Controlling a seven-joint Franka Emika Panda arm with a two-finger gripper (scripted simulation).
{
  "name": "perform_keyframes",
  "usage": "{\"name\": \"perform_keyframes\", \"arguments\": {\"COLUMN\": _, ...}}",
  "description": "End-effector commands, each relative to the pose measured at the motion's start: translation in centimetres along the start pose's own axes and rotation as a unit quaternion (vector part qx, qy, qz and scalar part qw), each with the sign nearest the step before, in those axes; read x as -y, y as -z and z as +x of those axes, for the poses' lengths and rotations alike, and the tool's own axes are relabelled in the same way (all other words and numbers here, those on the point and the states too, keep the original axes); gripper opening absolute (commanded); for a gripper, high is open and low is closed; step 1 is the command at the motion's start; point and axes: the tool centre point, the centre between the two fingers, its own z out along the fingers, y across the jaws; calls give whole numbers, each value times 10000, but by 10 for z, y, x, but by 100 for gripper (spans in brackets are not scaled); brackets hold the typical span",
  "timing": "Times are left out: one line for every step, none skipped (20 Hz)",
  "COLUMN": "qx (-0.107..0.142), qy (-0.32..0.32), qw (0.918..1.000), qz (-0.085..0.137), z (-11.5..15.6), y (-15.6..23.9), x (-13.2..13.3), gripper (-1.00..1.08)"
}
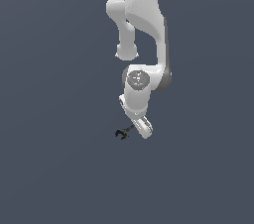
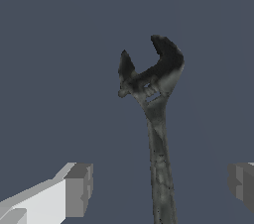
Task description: Pick up the object and move it to a goal position.
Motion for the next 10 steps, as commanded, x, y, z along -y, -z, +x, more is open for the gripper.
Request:
{"name": "perform_keyframes", "arguments": {"qx": 2, "qy": -5, "qw": 10000, "qz": -5, "z": 0, "y": -8, "x": -1, "gripper": 100}}
{"name": "perform_keyframes", "arguments": {"qx": 2, "qy": -8, "qw": 10000, "qz": -5, "z": 0, "y": -13, "x": -1, "gripper": 100}}
{"name": "perform_keyframes", "arguments": {"qx": 2, "qy": -8, "qw": 10000, "qz": -5, "z": -1, "y": -19, "x": -1, "gripper": 100}}
{"name": "perform_keyframes", "arguments": {"qx": 2, "qy": -14, "qw": 10000, "qz": -4, "z": 0, "y": -25, "x": -1, "gripper": 100}}
{"name": "perform_keyframes", "arguments": {"qx": 2, "qy": -18, "qw": 10000, "qz": -4, "z": 0, "y": -30, "x": -1, "gripper": 100}}
{"name": "perform_keyframes", "arguments": {"qx": 2, "qy": -18, "qw": 10000, "qz": -4, "z": -1, "y": -35, "x": -1, "gripper": 100}}
{"name": "perform_keyframes", "arguments": {"qx": 2, "qy": -21, "qw": 10000, "qz": -4, "z": 0, "y": -38, "x": -1, "gripper": 100}}
{"name": "perform_keyframes", "arguments": {"qx": 2, "qy": -21, "qw": 10000, "qz": -4, "z": 0, "y": -41, "x": -1, "gripper": 100}}
{"name": "perform_keyframes", "arguments": {"qx": 2, "qy": -21, "qw": 10000, "qz": -4, "z": 0, "y": -43, "x": -1, "gripper": 100}}
{"name": "perform_keyframes", "arguments": {"qx": 2, "qy": -21, "qw": 10000, "qz": -4, "z": 0, "y": -45, "x": -1, "gripper": 100}}
